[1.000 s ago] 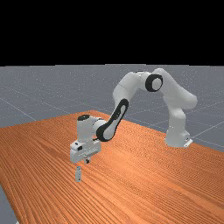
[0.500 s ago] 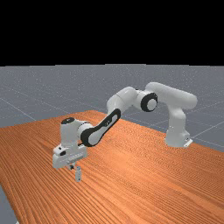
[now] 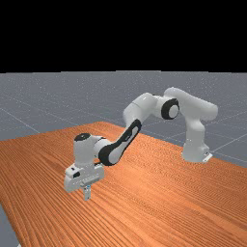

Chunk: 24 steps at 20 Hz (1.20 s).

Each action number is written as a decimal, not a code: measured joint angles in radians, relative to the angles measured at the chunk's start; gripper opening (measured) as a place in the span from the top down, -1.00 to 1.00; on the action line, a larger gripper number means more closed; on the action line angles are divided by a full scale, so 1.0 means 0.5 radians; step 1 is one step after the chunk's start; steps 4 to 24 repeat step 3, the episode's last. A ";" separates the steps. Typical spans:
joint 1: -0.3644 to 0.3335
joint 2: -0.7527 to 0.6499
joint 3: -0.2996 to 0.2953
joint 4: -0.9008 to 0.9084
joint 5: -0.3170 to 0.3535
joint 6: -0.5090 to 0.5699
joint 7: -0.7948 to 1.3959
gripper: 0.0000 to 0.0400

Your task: Rotate the USB body for 90 degree with plug right ward

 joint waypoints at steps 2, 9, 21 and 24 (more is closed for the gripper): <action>0.019 -0.009 0.006 -0.016 -0.004 0.008 0.000 1.00; 0.027 -0.013 0.006 -0.023 -0.004 0.010 0.011 1.00; 0.027 -0.013 0.006 -0.023 -0.004 0.010 0.011 1.00; 0.027 -0.013 0.006 -0.023 -0.004 0.010 0.011 1.00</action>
